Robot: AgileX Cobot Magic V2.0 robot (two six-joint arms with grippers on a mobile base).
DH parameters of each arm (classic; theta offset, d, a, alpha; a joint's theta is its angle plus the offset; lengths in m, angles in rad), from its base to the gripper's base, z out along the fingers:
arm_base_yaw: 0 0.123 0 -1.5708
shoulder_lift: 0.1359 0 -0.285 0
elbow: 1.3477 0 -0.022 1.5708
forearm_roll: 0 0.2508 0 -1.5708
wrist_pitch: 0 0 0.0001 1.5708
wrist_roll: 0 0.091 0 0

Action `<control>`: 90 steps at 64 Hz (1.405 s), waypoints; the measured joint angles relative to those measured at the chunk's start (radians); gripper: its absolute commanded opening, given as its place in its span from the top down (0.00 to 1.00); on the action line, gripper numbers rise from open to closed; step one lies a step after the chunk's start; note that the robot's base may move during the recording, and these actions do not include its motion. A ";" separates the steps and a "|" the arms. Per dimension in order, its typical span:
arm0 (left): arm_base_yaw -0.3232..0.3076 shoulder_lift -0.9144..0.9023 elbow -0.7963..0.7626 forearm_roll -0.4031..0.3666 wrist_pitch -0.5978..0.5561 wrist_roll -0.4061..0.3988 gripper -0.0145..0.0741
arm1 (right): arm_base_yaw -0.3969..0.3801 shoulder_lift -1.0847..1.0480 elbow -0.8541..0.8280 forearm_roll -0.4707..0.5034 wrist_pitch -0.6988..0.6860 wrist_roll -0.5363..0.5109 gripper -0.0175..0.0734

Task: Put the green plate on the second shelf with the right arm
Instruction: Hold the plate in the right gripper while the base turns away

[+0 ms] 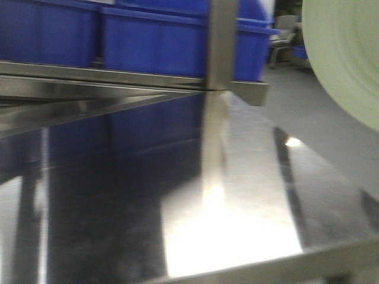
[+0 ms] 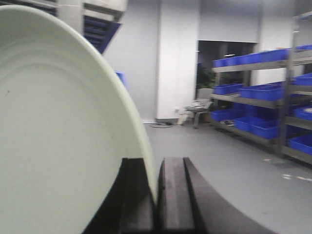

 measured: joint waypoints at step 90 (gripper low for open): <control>0.000 0.000 0.000 0.000 0.000 0.000 0.69 | 0.000 -0.002 0.000 0.002 -0.002 0.002 0.75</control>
